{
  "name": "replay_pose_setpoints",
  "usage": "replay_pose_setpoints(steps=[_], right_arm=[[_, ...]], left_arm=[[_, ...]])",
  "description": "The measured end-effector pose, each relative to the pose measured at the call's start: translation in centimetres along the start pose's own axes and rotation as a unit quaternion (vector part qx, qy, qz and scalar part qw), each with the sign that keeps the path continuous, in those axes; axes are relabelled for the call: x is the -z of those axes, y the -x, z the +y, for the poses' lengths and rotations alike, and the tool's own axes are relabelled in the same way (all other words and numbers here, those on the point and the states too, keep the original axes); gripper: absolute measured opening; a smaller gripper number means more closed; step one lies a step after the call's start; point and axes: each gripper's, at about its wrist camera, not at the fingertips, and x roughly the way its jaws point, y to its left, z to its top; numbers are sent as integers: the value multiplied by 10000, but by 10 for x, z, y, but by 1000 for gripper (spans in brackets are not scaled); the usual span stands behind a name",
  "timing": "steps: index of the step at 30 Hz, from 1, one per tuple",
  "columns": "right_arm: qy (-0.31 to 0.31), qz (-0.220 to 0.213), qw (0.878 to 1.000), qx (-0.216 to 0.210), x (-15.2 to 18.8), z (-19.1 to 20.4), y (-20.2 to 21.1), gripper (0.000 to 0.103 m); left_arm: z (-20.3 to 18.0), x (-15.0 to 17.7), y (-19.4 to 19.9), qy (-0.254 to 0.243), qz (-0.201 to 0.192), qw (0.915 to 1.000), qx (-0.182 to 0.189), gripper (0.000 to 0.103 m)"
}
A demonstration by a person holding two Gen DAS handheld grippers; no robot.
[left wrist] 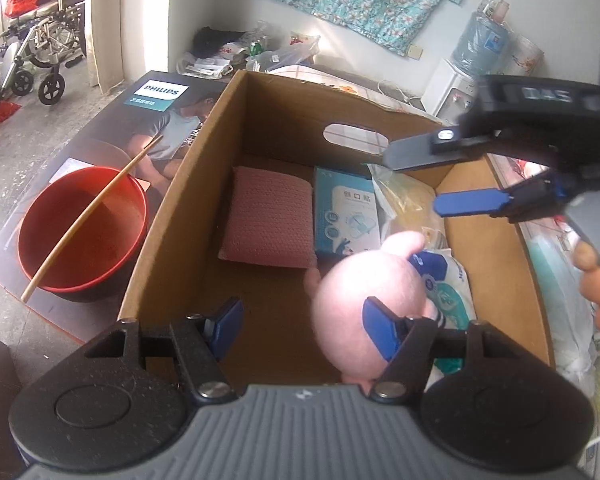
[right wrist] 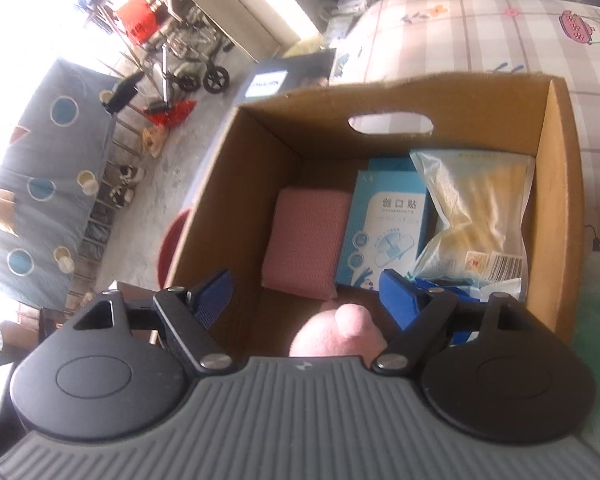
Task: Organize soft objects
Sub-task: 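Open the right gripper to release the pink plush pig in the box, then lower the left gripper into the box and grasp the pink plush toy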
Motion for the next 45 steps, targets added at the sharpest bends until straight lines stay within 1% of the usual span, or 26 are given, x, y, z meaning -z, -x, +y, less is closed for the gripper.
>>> replay_pose_setpoints(steps=[3,4,7,9,11,13,15,18,20,22,27,29,34,35,37,39,41,43,45], right_arm=[[-21,-280,9990,-344,10,-3,30,81],[-62,-365,9982,-467,14,-6,40,81],[-133,-565,9957,-718,25,-16,64,81],[-161,-711,9935,-873,33,-25,80,81],[-227,-847,9917,-942,42,-36,94,81],[-315,-947,9901,-986,48,-46,105,81],[-385,-1047,9887,-998,55,-57,115,81],[-461,-1142,9878,-958,63,-69,125,81],[-494,-1174,9874,-942,68,-74,130,81],[-504,-1184,9872,-940,71,-77,131,81],[-537,-1198,9872,-909,77,-82,132,81],[-576,-1170,9873,-904,78,-82,130,81],[-546,-1158,9882,-841,81,-78,129,81],[-529,-1186,9880,-833,81,-76,131,81],[-470,-1267,9876,-803,81,-72,134,81],[-409,-1358,9868,-788,82,-68,138,81],[-357,-1403,9864,-782,87,-64,139,81],[-298,-1415,9865,-768,94,-61,140,81],[-291,-1417,9866,-761,104,-59,139,81]], left_arm=[[2,-16,-20,-21,354,9994,-17,65],[2,-20,-27,-59,494,9987,-62,62],[1,-27,-56,-204,981,9943,-353,49],[1,-32,-73,-248,1252,9904,-523,44],[0,-37,-87,-294,1428,9873,-630,43],[-2,-41,-99,-339,1492,9855,-740,43],[-3,-47,-104,-277,1474,9860,-722,44],[-5,-56,-108,-315,1322,9870,-862,44],[-4,-58,-110,-254,1297,9875,-855,46],[-3,-59,-111,-170,1234,9892,-778,50],[-2,-55,-111,-131,1003,9921,-742,52],[-3,-57,-109,-57,860,9943,-626,54],[-6,-63,-95,60,629,9968,-496,64],[-7,-65,-88,109,558,9973,-455,65],[-12,-65,-73,183,407,9984,-349,72],[-19,-63,-60,170,314,9992,-173,74],[-31,-60,-49,55,316,9994,93,77],[-46,-56,-43,-180,354,9988,303,79],[-62,-50,-45,-465,383,9974,389,79]])
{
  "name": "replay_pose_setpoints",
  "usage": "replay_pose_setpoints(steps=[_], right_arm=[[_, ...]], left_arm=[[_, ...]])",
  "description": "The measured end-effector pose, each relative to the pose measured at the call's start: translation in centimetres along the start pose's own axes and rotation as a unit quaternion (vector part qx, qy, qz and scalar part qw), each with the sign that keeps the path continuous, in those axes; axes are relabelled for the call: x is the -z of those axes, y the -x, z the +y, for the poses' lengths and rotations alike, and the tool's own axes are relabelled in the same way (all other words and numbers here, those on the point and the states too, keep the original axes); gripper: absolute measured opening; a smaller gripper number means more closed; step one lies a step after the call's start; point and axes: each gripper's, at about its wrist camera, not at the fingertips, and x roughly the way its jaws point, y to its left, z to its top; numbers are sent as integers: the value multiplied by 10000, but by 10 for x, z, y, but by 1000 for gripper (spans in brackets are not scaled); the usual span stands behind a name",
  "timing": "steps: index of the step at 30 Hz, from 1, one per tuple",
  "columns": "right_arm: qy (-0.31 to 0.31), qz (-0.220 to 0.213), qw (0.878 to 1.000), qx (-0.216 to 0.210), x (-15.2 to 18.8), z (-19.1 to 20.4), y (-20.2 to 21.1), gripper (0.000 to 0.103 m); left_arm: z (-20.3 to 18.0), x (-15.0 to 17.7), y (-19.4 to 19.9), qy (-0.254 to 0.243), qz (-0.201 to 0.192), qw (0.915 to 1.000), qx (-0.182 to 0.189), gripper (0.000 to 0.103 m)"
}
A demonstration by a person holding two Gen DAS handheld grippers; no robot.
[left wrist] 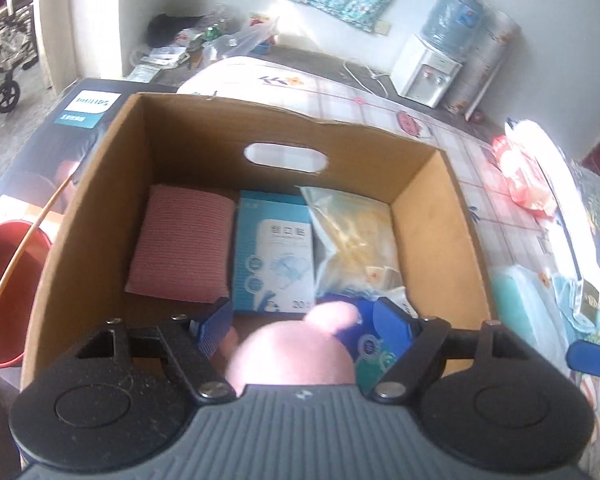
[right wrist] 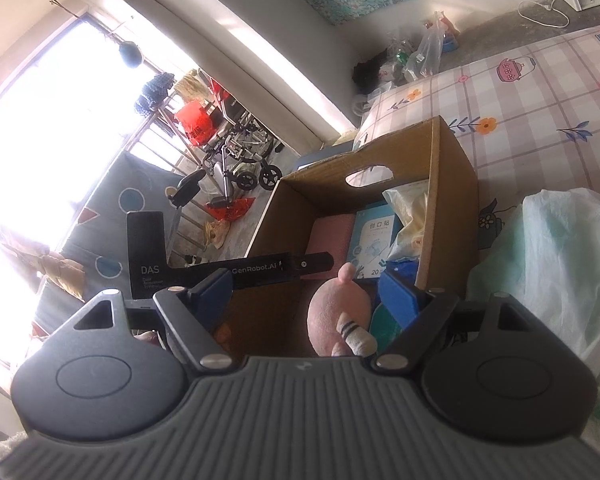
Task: Organize soft objects
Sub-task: 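Lower the left gripper into the box and grasp the pink plush toy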
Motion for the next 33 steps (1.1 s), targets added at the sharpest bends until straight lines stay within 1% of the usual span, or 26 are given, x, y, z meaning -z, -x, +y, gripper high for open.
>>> replay_pose_setpoints(steps=[1,3,5,7,8,10,11,12,13,17,20,22,24,26,27,29,30,31,33], right_arm=[[-21,-6,10000,1,6,0,2,81],[-82,-40,10000,28,18,-3,6,81],[-152,-95,9998,58,29,-7,12,81],[-254,-171,9994,141,39,-13,19,81],[-300,-207,9992,181,43,-16,22,81],[-439,-296,9982,276,51,-24,30,81],[-512,-328,9977,295,55,-29,33,81],[-587,-355,9972,306,57,-34,35,81],[-663,-384,9966,315,59,-38,38,81],[-894,-501,9942,328,71,-51,48,81],[-981,-517,9934,301,74,-57,51,82],[-1002,-511,9932,295,75,-59,51,82],[-1015,-500,9932,271,74,-61,52,82],[-1017,-515,9932,257,74,-61,54,82],[-1013,-529,9931,251,74,-62,54,82],[-1037,-549,9928,227,74,-62,55,82],[-1044,-552,9928,221,74,-63,56,82],[-1045,-551,9927,229,74,-63,56,82],[-1041,-536,9928,237,74,-64,55,82]], left_arm=[[-8,2,-3,-134,8,9999,-25,79],[-21,4,-9,-374,6,9991,-196,78],[-30,7,-16,-545,47,9979,-361,71],[-35,8,-20,-651,87,9970,-419,55],[-35,9,-21,-650,110,9968,-448,52],[-34,9,-22,-617,82,9964,-580,36],[-33,9,-20,-620,29,9963,-601,34],[-31,9,-17,-604,-20,9964,-589,21],[-30,9,-13,-601,-50,9965,-576,10],[-29,6,-3,-533,-87,9973,-489,9],[-32,7,3,-580,-175,9969,-505,9],[-32,7,9,-516,-204,9976,-425,8],[-31,6,19,-426,-315,9984,-188,8],[-26,6,31,-298,-545,9980,141,8],[-21,7,38,-194,-746,9963,368,8],[-11,11,44,-53,-922,9940,592,8],[-5,13,43,66,-891,9936,691,8],[2,15,40,183,-829,9939,709,8],[15,22,34,328,-652,9959,530,8]])
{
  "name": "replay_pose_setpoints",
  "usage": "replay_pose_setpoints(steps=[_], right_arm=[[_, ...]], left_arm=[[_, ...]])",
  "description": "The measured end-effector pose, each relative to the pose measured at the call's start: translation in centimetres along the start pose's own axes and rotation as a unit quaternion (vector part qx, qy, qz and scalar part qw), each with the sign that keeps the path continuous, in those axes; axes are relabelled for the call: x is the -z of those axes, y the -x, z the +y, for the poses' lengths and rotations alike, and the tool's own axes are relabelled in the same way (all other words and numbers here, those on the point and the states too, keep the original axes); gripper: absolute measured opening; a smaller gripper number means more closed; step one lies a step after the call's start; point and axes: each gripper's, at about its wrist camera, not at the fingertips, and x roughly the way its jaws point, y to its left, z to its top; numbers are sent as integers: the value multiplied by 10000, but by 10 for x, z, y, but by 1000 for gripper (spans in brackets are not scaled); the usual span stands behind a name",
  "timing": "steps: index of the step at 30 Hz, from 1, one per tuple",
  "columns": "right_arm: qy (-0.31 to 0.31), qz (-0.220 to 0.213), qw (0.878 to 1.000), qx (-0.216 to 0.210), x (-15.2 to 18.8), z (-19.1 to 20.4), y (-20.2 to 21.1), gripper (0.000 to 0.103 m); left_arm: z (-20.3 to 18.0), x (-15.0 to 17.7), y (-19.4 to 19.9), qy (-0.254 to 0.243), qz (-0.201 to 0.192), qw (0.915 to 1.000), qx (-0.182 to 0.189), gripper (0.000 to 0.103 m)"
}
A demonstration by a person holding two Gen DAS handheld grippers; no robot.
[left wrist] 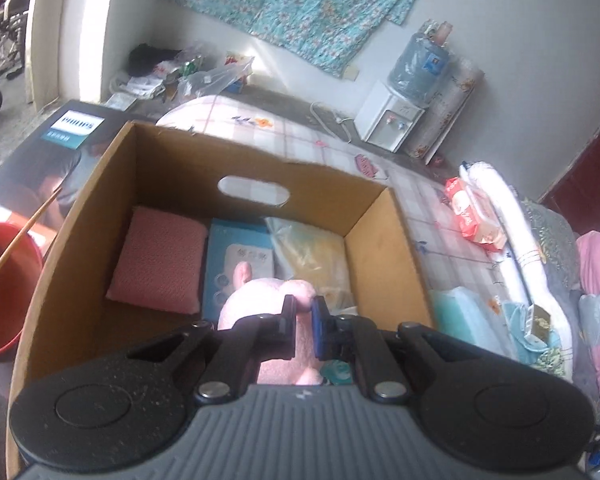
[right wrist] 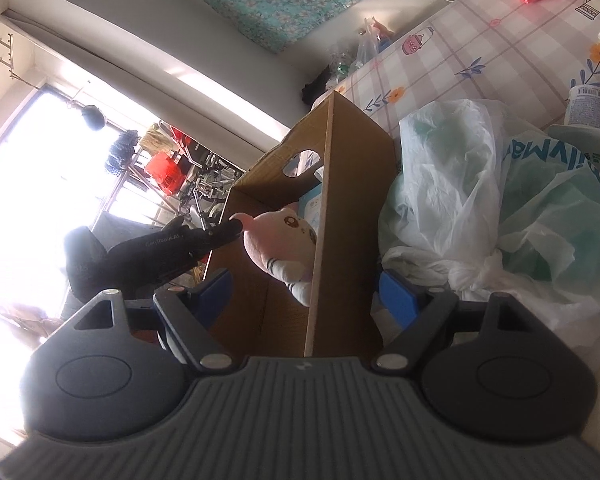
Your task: Organize soft objects
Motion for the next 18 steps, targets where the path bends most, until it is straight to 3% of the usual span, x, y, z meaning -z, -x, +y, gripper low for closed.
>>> replay_pose_setpoints(steps=[5,10,14,18], right_arm=[[44,9,10000,-4,0,1,2,82],[115,-20,9999,-30,0,5,3,82],[130,37,9999,-56,1,6,0,82],[166,108,9998,-75,2,8,-3,82]], left_arm=[[24,13,5,111,177,9993,-309,6],[29,26,17,-199,399,9964,-728,6],[30,35,22,-350,656,9938,-826,8],[29,41,32,-444,535,9934,-913,29]])
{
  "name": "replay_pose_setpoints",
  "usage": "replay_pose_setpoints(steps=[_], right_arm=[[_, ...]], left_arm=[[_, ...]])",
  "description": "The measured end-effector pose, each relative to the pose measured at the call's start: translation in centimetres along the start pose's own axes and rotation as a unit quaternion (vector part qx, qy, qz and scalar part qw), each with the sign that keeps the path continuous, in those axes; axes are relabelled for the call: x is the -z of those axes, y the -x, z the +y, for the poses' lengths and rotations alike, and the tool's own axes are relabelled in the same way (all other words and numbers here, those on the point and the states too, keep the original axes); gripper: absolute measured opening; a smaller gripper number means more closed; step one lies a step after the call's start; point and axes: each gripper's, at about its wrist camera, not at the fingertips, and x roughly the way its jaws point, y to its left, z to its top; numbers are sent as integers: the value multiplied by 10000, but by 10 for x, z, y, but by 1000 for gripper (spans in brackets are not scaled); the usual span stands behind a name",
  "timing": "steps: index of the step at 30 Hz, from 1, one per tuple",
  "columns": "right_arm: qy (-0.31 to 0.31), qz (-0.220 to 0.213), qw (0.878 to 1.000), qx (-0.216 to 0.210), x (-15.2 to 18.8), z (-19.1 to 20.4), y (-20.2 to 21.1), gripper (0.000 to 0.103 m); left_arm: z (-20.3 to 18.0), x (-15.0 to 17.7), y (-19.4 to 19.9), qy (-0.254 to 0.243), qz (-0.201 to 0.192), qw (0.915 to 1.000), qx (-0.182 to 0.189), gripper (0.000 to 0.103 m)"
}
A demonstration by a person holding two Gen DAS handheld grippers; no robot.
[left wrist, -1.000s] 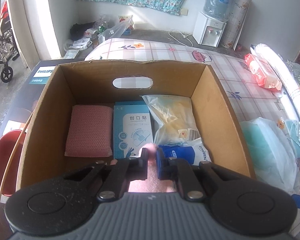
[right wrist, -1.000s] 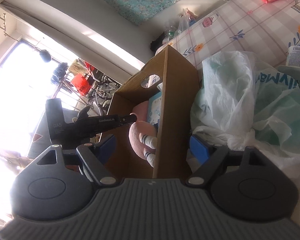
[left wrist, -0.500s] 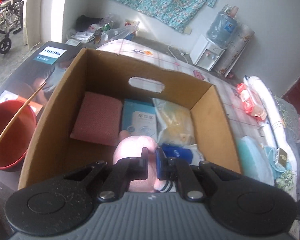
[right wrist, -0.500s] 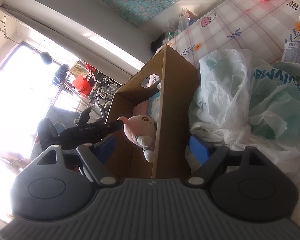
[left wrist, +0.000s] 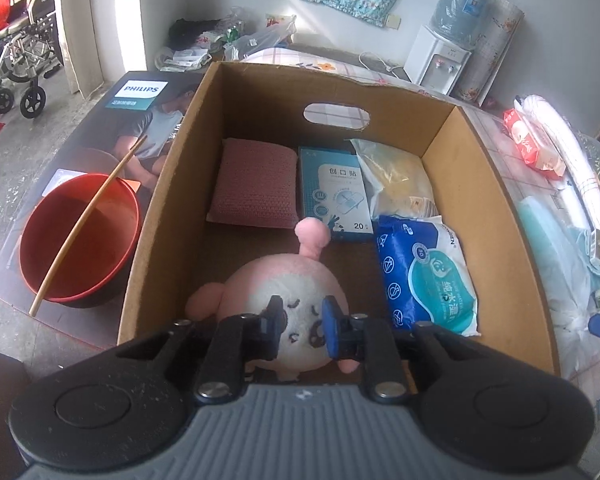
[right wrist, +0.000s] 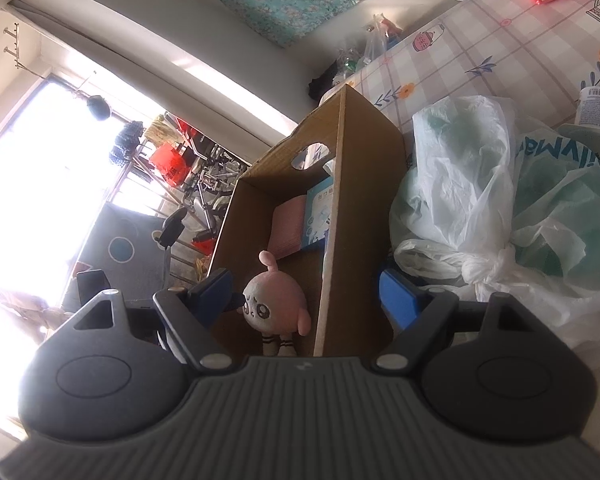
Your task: Organize soft objects
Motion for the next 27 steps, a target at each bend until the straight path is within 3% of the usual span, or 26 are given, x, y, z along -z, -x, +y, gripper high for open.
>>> replay_pose_setpoints(steps=[5,7,15,21,27], right_arm=[[33,25,10000,-31,0,3,-2,82],[15,33,10000,-41,0,2,-2,82],[-71,38,10000,-47,-1,-6,-3,82],[-130,78,9998,-94,-2,-12,-4,82],[-202,75,9997,-151,-3,-19,-3,82]], left_arm=[[-6,-7,5,-44,-227,9997,29,63],[-13,-10,-2,-249,-39,9997,21,80],[-28,-9,-46,-564,720,9941,-584,85],[-28,-11,-62,-490,696,9907,-1061,89],[-36,-11,-70,-718,804,9850,-1346,91]])
